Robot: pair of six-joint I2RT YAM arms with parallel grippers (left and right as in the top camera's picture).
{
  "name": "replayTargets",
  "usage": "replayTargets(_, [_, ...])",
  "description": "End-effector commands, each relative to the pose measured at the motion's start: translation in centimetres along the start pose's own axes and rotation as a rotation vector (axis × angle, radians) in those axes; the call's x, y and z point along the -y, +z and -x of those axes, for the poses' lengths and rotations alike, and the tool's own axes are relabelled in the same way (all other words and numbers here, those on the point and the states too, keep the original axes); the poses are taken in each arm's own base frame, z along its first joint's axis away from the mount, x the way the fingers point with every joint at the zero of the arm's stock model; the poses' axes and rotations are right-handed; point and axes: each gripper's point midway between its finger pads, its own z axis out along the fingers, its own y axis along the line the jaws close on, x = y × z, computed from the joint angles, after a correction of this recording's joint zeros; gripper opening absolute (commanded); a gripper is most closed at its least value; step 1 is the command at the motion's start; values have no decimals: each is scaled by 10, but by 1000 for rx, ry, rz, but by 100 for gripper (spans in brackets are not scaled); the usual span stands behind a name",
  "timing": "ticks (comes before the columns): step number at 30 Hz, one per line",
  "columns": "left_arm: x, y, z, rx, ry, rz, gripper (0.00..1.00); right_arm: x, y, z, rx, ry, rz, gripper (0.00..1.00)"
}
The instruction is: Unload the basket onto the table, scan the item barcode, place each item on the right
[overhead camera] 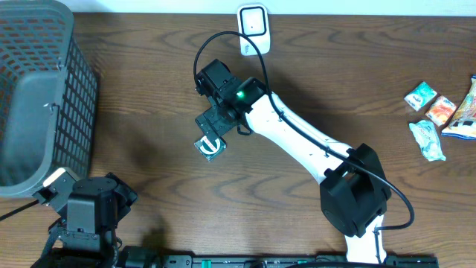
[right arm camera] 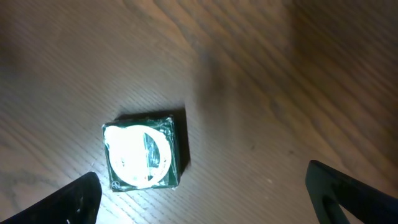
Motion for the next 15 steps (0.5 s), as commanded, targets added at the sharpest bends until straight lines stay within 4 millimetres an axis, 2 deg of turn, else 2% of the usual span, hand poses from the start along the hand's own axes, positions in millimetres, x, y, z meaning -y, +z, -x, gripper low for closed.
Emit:
replayTargets(1, [-3,0,2,11,-15,15,98,-14,-2,-3,4,-97,63,99])
replayTargets(8, [-3,0,2,11,-14,15,98,-17,21,-26,-37,-108,75,99])
replayTargets(15, [-3,0,2,11,-15,15,98,-21,38,-36,-28,-118,81,99])
